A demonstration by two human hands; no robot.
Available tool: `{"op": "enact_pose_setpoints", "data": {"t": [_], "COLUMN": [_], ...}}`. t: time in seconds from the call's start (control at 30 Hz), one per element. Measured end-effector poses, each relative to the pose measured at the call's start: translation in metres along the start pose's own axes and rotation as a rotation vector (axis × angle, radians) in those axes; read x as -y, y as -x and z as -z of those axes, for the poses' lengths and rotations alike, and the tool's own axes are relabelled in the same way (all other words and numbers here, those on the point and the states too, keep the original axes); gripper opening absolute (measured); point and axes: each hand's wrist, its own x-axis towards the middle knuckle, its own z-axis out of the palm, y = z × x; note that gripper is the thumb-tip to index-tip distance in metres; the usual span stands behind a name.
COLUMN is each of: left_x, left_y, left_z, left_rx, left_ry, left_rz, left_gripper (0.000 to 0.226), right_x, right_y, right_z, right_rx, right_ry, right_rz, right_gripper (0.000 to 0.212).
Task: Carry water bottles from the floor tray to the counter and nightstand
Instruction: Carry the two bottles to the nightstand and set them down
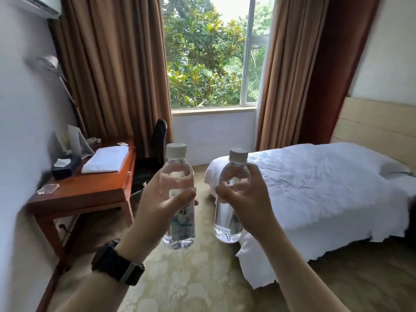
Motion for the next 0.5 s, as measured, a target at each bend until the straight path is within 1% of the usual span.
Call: {"op": "enact_pose_setpoints", "data": {"t": [0.13,0.23,0.27,0.33,0.4,0.43,0.5], "left_x": [0.037,0.061,0.070,0.088,0.104,0.112,0.126], "left_y": [-0.095,-0.152,-0.167,-0.193,-0.213,-0.221,-0.235], "left_z": [-0.067,-0.136,-0.162,-0.214,-0.266,-0.291,-0.338], "left_rx": [0.112,0.268,0.327,0.452,0.578,0.640,0.753], "left_ry": [0.128,0.222,0.250,0.297,0.346,0.375,0.433], "left_rz": [0.026,0.048,0.058,0.074,0.078,0.084,0.094], "left_gripper": [0.056,0.059,0.057,0.048,0.044,0.043,0.042], "right_x": [-0.031,-0.047,-0.052,-0.062,-0.072,-0.077,-0.089], "right_y": [-0.062,-0.087,-0.091,-0.096,-0.096,-0.095,-0.095], "right_z": [0.061,0.125,0.148,0.194,0.237,0.256,0.289], "right_rx": [-0.163,-0.295,-0.352,-0.481,-0.623,-0.680,-0.766], "right_ry": [0.062,0.124,0.148,0.196,0.238,0.253,0.311], "right_rz": [-0.027,-0.084,-0.103,-0.133,-0.158,-0.166,-0.180], "right_gripper": [0.047,0.047,0.049,0.057,0.070,0.070,0.057]}}
